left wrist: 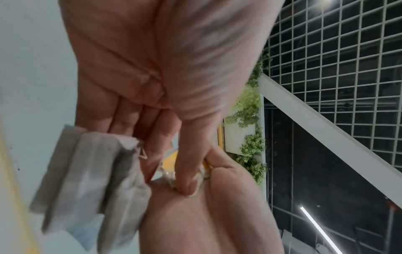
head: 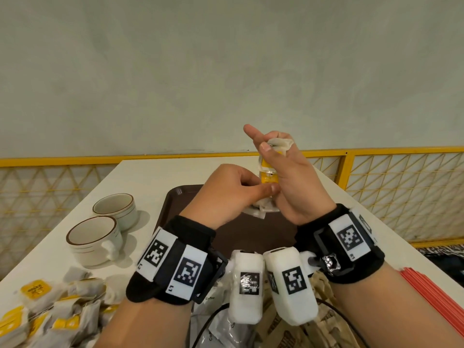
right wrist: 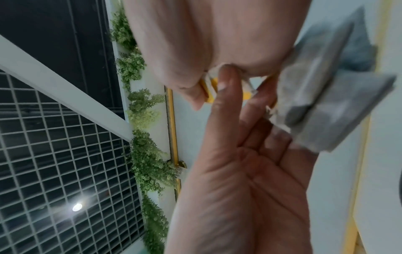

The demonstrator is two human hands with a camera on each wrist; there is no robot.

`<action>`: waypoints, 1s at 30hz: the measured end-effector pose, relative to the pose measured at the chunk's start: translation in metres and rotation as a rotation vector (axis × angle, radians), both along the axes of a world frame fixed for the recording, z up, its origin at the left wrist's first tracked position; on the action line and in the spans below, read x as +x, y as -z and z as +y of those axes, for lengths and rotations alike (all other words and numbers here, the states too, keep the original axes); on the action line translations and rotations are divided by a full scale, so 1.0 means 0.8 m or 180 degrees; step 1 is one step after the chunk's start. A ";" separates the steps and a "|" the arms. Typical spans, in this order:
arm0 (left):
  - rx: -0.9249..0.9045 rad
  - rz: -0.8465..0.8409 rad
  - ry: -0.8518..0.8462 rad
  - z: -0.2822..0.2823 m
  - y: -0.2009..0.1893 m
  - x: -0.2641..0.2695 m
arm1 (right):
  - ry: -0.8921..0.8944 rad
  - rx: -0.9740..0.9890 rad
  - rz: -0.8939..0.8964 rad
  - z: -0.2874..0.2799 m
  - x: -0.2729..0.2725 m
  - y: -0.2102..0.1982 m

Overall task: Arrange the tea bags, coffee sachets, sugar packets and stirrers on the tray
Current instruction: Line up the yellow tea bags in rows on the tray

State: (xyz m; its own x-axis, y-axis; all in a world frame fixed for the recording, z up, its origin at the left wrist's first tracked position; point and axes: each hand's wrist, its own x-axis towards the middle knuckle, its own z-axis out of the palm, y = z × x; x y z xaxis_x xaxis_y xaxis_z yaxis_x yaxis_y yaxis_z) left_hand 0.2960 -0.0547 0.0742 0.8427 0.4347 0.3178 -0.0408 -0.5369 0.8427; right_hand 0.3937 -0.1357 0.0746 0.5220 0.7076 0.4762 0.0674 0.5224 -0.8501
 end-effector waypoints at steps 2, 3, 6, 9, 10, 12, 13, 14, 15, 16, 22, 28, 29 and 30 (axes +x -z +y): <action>-0.0033 -0.0063 -0.0029 0.001 0.001 0.001 | 0.0004 -0.0009 -0.0012 0.001 0.000 0.000; -0.0071 -0.0113 -0.0057 0.001 0.001 0.001 | 0.0022 0.0001 0.0003 0.001 0.001 0.000; -0.0143 -0.0216 -0.0200 0.007 0.001 0.001 | 0.0216 -0.0065 -0.0035 0.001 0.004 -0.002; -0.0188 -0.0356 -0.0285 0.016 0.000 -0.001 | 0.0603 -0.0312 -0.0309 -0.003 0.008 -0.003; -0.0219 -0.0394 -0.0309 0.019 0.000 -0.002 | 0.0634 -0.0370 -0.0371 -0.005 0.008 -0.004; -0.0268 -0.0444 -0.0367 0.024 0.000 -0.003 | 0.0562 -0.0370 -0.0367 -0.006 0.010 -0.004; -0.0289 -0.0463 -0.0391 0.026 0.000 -0.004 | 0.0552 -0.0368 -0.0359 -0.006 0.011 -0.004; -0.0304 -0.0476 -0.0407 0.027 0.000 -0.004 | 0.0567 -0.0389 -0.0361 -0.006 0.012 -0.004; -0.0308 -0.0485 -0.0424 0.028 -0.001 -0.004 | 0.0594 -0.0418 -0.0382 -0.006 0.012 -0.004; -0.0308 -0.0491 -0.0446 0.029 -0.001 -0.004 | 0.0616 -0.0442 -0.0414 -0.006 0.013 -0.004; -0.0177 -0.0546 -0.0453 0.032 -0.002 -0.008 | 0.0732 -0.0723 -0.0968 -0.011 0.019 -0.004; 0.0181 -0.0299 -0.0493 0.036 0.000 -0.011 | 0.1180 -0.0974 -0.2213 -0.017 0.021 -0.007; 0.0210 -0.0284 -0.0495 0.037 0.000 -0.011 | 0.1139 -0.1001 -0.2197 -0.018 0.022 -0.008; 0.0227 -0.0282 -0.0505 0.038 0.000 -0.011 | 0.1120 -0.1027 -0.2170 -0.019 0.024 -0.008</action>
State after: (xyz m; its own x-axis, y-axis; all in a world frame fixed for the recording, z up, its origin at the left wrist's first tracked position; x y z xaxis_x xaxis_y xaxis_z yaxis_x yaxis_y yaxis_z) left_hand 0.2869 -0.0241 0.0745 0.7327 0.5336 0.4223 -0.0232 -0.6006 0.7992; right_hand 0.4129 -0.1511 0.0811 0.4086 0.7131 0.5697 0.7355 0.1123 -0.6681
